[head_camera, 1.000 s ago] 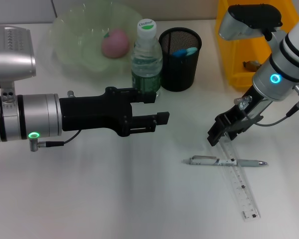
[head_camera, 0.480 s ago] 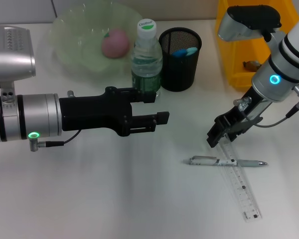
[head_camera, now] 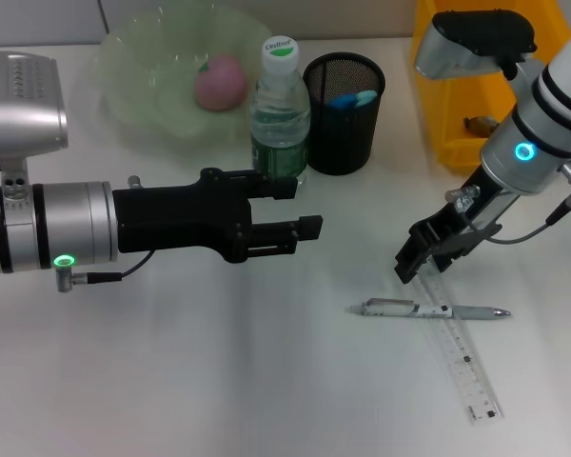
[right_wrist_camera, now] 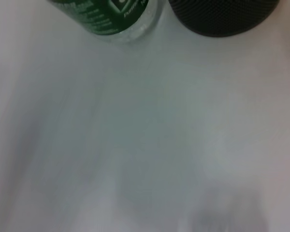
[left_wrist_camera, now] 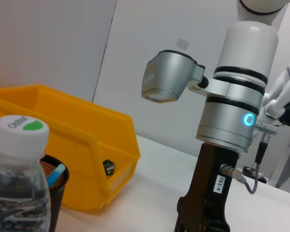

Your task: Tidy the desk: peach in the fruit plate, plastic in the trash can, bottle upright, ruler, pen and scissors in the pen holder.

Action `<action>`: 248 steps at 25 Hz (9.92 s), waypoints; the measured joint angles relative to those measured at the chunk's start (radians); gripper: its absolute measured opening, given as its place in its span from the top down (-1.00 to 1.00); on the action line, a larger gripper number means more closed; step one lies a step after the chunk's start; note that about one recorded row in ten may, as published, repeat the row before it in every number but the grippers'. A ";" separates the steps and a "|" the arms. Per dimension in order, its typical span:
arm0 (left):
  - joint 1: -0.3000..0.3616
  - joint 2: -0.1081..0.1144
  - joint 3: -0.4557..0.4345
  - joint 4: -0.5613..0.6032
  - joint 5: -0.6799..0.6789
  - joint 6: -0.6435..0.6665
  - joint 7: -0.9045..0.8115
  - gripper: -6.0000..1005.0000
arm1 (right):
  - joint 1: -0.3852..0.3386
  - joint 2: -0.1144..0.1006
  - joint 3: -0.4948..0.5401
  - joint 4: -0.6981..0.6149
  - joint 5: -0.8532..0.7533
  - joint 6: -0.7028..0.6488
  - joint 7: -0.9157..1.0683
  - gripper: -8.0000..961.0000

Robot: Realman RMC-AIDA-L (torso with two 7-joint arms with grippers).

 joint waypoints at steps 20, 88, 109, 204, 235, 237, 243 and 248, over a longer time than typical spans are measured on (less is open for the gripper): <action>-0.001 -0.002 -0.002 -0.001 0.000 0.000 0.000 -0.31 | 0.006 0.002 -0.028 0.002 -0.001 0.005 0.003 -0.08; -0.009 -0.002 -0.002 -0.004 0.000 -0.015 0.002 -0.31 | 0.023 0.006 -0.078 0.026 0.021 0.019 -0.019 0.17; -0.009 -0.003 -0.002 -0.004 0.000 -0.015 0.012 -0.31 | 0.006 0.002 -0.075 -0.010 0.054 0.006 -0.027 0.17; -0.004 0.002 -0.089 -0.007 0.006 -0.023 0.014 -0.31 | -0.286 0.006 -0.425 -0.518 0.118 -0.024 0.098 -0.33; -0.019 0.002 -0.089 -0.007 0.002 -0.045 0.023 -0.31 | -0.246 0.006 -0.465 -0.465 0.117 -0.001 0.104 -0.33; -0.021 0.002 -0.089 -0.007 0.003 -0.046 0.023 -0.31 | -0.244 0.006 -0.465 -0.461 0.117 0.002 0.104 -0.33; -0.024 0.002 -0.089 -0.007 0.005 -0.050 0.023 -0.31 | -0.243 0.005 -0.465 -0.458 0.111 0.008 0.103 -0.33; -0.024 0.002 -0.089 -0.007 0.005 -0.051 0.023 -0.31 | -0.243 0.005 -0.465 -0.465 0.112 0.007 0.103 -0.33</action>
